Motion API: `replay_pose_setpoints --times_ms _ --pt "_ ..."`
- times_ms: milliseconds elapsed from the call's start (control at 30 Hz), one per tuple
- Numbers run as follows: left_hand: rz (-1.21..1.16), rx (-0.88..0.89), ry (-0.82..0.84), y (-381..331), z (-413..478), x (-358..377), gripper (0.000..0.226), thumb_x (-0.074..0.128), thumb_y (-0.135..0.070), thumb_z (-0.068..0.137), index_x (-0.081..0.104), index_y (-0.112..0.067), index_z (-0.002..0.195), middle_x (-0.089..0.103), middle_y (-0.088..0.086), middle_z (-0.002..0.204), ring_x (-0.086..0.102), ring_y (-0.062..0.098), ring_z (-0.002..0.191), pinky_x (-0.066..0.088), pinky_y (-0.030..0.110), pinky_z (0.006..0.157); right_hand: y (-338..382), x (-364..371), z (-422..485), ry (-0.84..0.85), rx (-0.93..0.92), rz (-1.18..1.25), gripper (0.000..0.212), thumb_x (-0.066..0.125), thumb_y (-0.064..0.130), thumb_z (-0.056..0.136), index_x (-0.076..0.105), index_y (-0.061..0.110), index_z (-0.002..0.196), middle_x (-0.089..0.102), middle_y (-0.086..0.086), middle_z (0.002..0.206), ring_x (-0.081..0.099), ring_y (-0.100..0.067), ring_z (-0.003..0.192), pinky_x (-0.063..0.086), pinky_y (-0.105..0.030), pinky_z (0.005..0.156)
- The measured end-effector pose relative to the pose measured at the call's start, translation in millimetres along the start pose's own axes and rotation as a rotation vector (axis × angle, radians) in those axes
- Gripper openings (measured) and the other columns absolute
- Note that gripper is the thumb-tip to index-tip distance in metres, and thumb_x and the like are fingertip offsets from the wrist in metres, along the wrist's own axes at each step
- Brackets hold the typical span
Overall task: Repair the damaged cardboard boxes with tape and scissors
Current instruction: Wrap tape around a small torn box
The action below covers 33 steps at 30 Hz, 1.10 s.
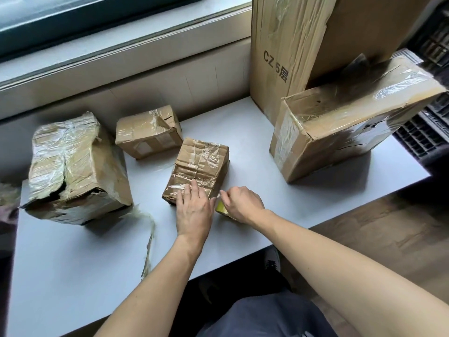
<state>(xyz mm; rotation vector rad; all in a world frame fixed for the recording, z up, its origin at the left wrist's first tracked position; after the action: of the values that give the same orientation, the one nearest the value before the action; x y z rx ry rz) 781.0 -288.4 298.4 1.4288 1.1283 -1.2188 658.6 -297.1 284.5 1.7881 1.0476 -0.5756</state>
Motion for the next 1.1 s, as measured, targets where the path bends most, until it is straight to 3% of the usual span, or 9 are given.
replay_pose_setpoints --times_ms 167,300,533,667,700,733,867,967,1100 --pt "0.0 0.029 -0.067 7 6 -7 0.051 0.033 -0.028 0.095 0.071 0.004 0.103 0.069 0.023 0.115 0.07 0.035 0.101 0.055 0.043 0.083 8 -4 2 0.014 -0.028 0.153 0.046 0.041 0.045 0.103 0.05 0.015 0.07 0.065 -0.018 0.088 0.059 -0.038 0.085 0.042 -0.034 0.07" --pt "-0.119 -0.008 -0.159 20 13 -41 0.031 0.046 -0.022 0.093 0.071 -0.006 0.087 0.074 0.014 0.094 0.072 0.031 0.078 0.055 0.035 0.065 12 -27 1 0.006 -0.054 0.362 0.053 0.052 0.042 0.1 0.039 0.017 0.055 0.039 0.002 0.054 0.04 -0.02 0.056 0.03 -0.033 0.052" --pt "-0.765 -0.341 -0.19 85 17 -83 0.036 0.046 -0.036 0.1 0.058 -0.011 0.076 0.057 0.003 0.065 0.052 0.027 0.071 0.039 0.036 0.063 60 -100 1 -0.063 -0.233 0.811 0.055 0.062 0.033 0.098 0.029 0.019 0.057 0.023 0.005 0.058 0.021 -0.012 0.053 0.015 -0.028 0.05" --pt "-1.114 -0.438 -0.142 100 14 -57 0.047 0.05 -0.042 0.095 0.056 -0.004 0.068 0.047 -0.002 0.063 0.039 0.014 0.062 0.032 0.032 0.058 86 -106 -1 0.029 -0.309 0.905 0.062 0.065 0.044 0.094 0.043 -0.007 0.067 0.039 -0.019 0.066 0.045 -0.024 0.059 0.023 -0.031 0.061" --pt "-1.15 -0.462 -0.122 102 11 -49 0.048 0.05 -0.046 0.092 0.055 -0.005 0.067 0.045 -0.004 0.064 0.037 0.013 0.063 0.031 0.033 0.059 91 -100 -2 0.06 -0.317 0.896 0.069 0.066 0.052 0.089 0.044 -0.01 0.07 0.045 -0.022 0.07 0.057 -0.038 0.11 0.023 -0.032 0.066" --pt "-1.176 -0.484 -0.102 104 8 -40 0.05 0.05 -0.048 0.09 0.054 -0.004 0.067 0.044 -0.004 0.065 0.036 0.013 0.063 0.029 0.033 0.059 93 -93 -3 0.075 -0.32 0.879 0.074 0.066 0.058 0.084 0.045 -0.012 0.072 0.044 -0.017 0.071 0.029 -0.015 0.085 0.022 -0.034 0.067" --pt "-1.2 -0.532 -0.057 103 -1 -27 0.045 0.055 -0.032 0.096 0.045 -0.01 0.058 0.037 -0.003 0.062 0.031 0.016 0.062 0.022 0.034 0.055 98 -77 -5 0.018 -0.322 0.741 0.058 0.063 0.049 0.091 0.047 0.0 0.066 0.031 -0.006 0.068 0.03 -0.02 0.065 0.021 -0.035 0.058" --pt "-1.131 -0.646 -0.059 128 -6 -19 0.044 0.054 -0.028 0.098 0.051 -0.007 0.06 0.04 -0.002 0.06 0.035 0.018 0.061 0.027 0.034 0.053 107 -88 -5 -0.076 -0.377 0.382 0.054 0.06 0.042 0.096 0.04 0.014 0.054 0.032 0.003 0.053 0.031 -0.014 0.053 0.029 -0.034 0.054" --pt "-1.087 -0.637 -0.033 138 -7 -8 0.043 0.053 -0.029 0.099 0.053 -0.005 0.064 0.038 -0.003 0.06 0.036 0.019 0.062 0.027 0.034 0.055 91 -89 3 -0.1 -0.314 0.099 0.055 0.058 0.046 0.093 0.045 0.009 0.055 0.041 -0.004 0.051 0.044 -0.025 0.059 0.045 -0.041 0.062"
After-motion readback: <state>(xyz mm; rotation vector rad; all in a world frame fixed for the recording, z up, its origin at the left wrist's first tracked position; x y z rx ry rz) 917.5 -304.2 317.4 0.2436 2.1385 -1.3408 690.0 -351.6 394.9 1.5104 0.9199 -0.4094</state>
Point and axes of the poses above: each hand's wrist, its own z-axis towards the middle knuckle, its own x-axis out of the palm, y = z × x, the point moved 9 cm from there along z, towards the middle knuckle
